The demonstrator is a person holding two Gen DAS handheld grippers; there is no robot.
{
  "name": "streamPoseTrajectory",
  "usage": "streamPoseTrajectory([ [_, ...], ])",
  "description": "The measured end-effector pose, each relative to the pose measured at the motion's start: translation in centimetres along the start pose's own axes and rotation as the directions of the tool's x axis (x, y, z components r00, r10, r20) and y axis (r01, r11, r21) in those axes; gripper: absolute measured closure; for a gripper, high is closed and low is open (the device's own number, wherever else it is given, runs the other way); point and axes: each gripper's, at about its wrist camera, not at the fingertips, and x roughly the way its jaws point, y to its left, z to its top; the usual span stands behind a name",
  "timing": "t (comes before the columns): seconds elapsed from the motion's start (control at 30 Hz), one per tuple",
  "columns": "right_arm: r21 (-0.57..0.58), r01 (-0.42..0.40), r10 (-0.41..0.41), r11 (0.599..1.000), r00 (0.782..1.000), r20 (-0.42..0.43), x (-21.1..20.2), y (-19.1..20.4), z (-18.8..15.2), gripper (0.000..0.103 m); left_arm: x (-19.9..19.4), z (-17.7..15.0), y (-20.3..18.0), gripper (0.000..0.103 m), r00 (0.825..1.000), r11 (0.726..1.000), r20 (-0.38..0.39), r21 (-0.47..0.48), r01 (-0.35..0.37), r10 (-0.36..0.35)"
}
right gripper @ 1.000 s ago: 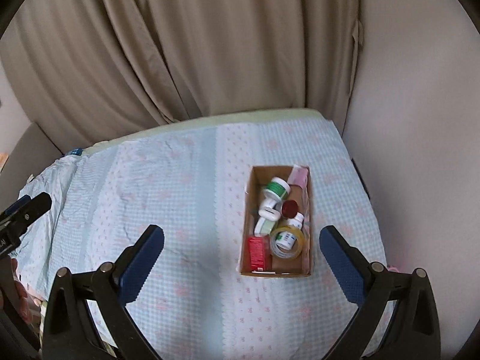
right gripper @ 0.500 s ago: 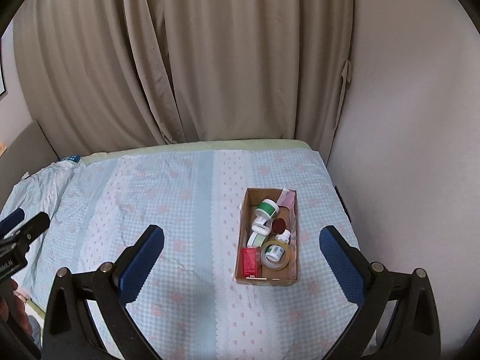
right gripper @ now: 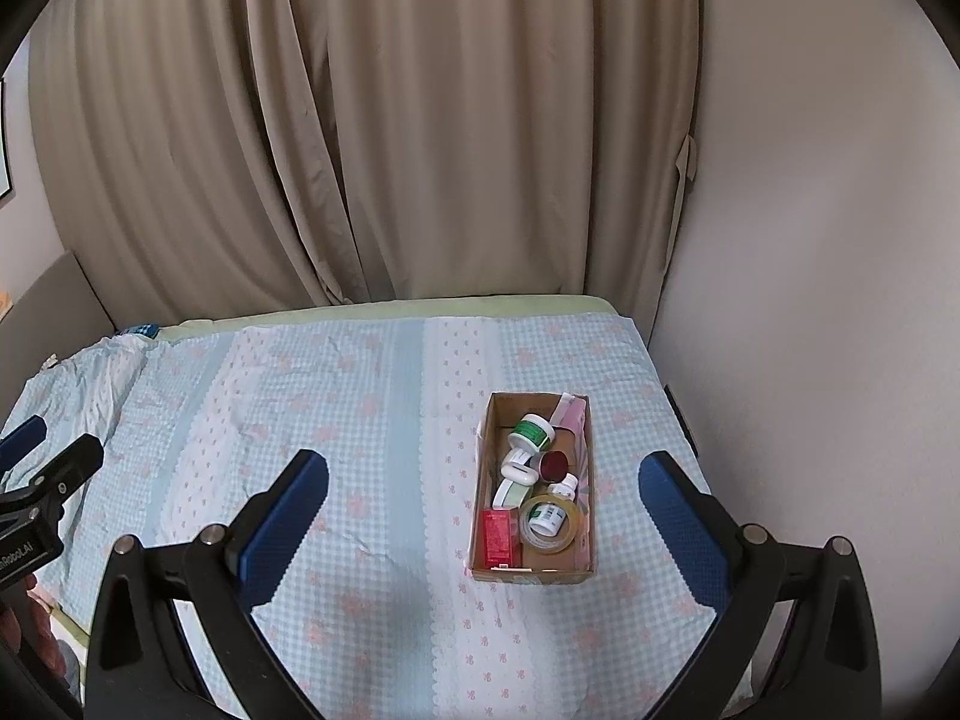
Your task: Organize rigid objects
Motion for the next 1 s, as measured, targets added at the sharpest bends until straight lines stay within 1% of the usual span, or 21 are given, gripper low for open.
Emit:
streamPoseTrajectory([
  [0.7, 0.000, -0.008, 0.008, 1.000, 1.000, -0.003, 0.39, -0.07, 0.22, 0.000, 0.08, 0.27, -0.38, 0.000, 1.000, 1.000, 0.001, 0.006, -0.009, 0.009],
  [0.8, -0.003, -0.010, 0.010, 1.000, 1.000, -0.004, 0.50, 0.09, 0.38, 0.000, 0.09, 0.27, -0.38, 0.000, 1.000, 1.000, 0.003, 0.001, 0.000, 0.000],
  [1.0, -0.006, -0.017, 0.017, 1.000, 1.000, -0.004, 0.70, 0.30, 0.53, 0.000, 0.04, 0.24, -0.50, 0.000, 1.000, 1.000, 0.008, 0.015, -0.021, 0.021],
])
